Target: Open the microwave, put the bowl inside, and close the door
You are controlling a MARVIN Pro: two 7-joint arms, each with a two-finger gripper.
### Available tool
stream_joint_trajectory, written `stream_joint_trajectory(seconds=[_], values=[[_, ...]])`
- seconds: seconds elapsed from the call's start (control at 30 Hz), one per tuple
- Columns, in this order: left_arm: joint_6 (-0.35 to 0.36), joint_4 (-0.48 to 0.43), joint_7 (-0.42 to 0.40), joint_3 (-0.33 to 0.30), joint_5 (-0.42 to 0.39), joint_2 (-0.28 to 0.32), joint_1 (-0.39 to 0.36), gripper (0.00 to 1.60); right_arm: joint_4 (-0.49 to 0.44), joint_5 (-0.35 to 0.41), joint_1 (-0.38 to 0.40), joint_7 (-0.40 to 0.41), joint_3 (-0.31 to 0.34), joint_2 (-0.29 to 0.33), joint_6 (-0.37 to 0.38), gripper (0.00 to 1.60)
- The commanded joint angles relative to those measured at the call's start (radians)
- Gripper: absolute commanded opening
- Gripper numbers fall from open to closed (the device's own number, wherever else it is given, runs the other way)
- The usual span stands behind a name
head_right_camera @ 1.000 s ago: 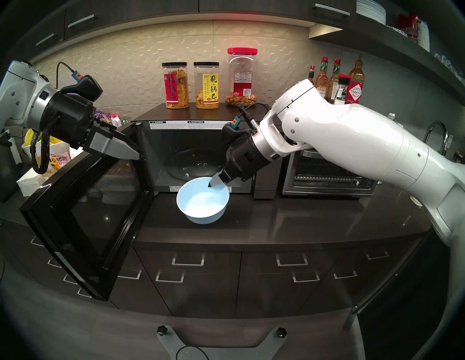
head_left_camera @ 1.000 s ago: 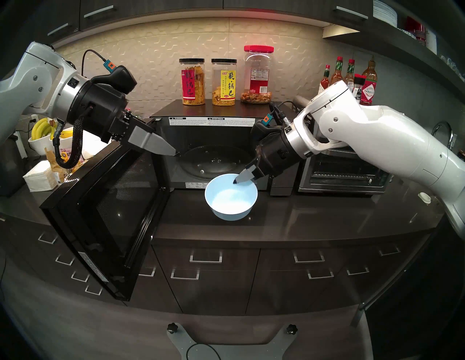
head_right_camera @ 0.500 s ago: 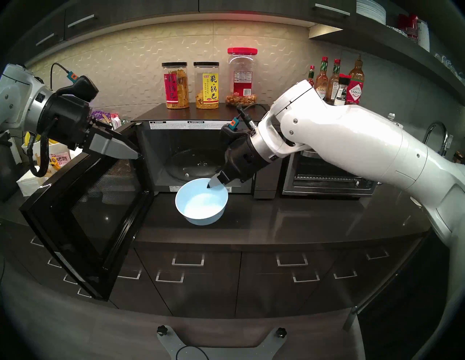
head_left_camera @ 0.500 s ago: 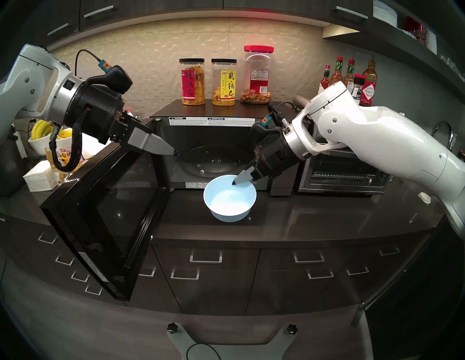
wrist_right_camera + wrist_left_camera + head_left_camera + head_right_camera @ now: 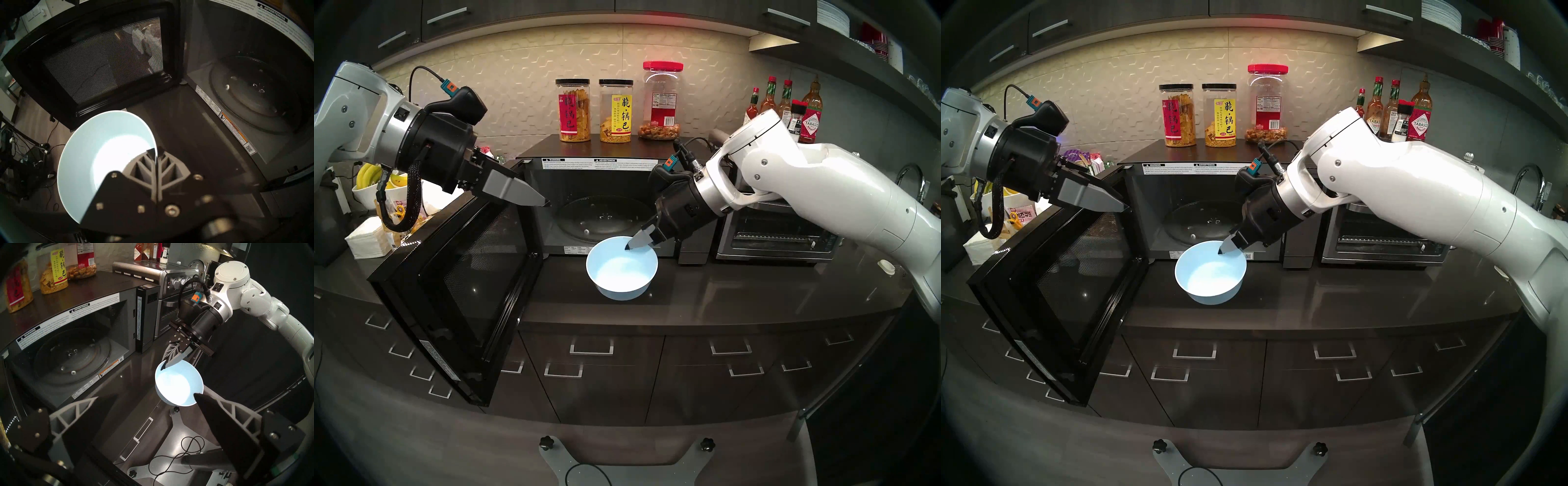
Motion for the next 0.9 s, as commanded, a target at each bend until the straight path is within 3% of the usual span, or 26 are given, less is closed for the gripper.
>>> stream_joint_trajectory(seconds=[0.0, 0.37, 0.87], values=[[-0.002, 0.004, -0.011, 0.017, -0.002, -0.005, -0.074, 1.60, 0.010, 0.004, 0.014, -0.001, 0.013, -0.003, -0.001, 0.00], [-0.002, 0.003, -0.021, 0.089, 0.002, -0.005, -0.144, 1.60, 0.045, -0.003, 0.010, -0.017, 0.006, -0.019, -0.006, 0.00], [-0.002, 0.001, -0.028, 0.180, 0.004, -0.005, -0.235, 1.60, 0.137, 0.001, -0.019, -0.070, -0.015, -0.118, -0.031, 0.00]])
